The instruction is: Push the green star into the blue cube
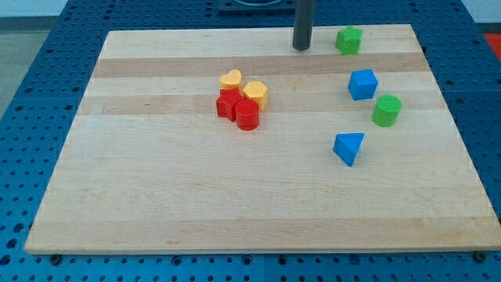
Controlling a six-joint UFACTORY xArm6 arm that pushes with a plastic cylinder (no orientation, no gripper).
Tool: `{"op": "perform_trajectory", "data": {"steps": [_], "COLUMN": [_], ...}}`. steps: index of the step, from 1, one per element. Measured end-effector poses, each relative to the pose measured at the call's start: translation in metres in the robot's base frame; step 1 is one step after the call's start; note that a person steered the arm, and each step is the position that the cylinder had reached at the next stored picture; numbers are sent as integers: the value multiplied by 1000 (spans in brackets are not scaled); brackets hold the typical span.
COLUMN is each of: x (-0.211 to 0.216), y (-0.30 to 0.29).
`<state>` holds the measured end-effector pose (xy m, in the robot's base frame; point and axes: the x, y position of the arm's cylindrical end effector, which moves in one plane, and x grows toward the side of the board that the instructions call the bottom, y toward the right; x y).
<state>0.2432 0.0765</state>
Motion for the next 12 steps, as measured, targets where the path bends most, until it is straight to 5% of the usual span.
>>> {"op": "perform_trajectory", "data": {"steps": [2,5,7,12], "x": [-50,-50,-12,-13], "y": [16,73,84,97]}}
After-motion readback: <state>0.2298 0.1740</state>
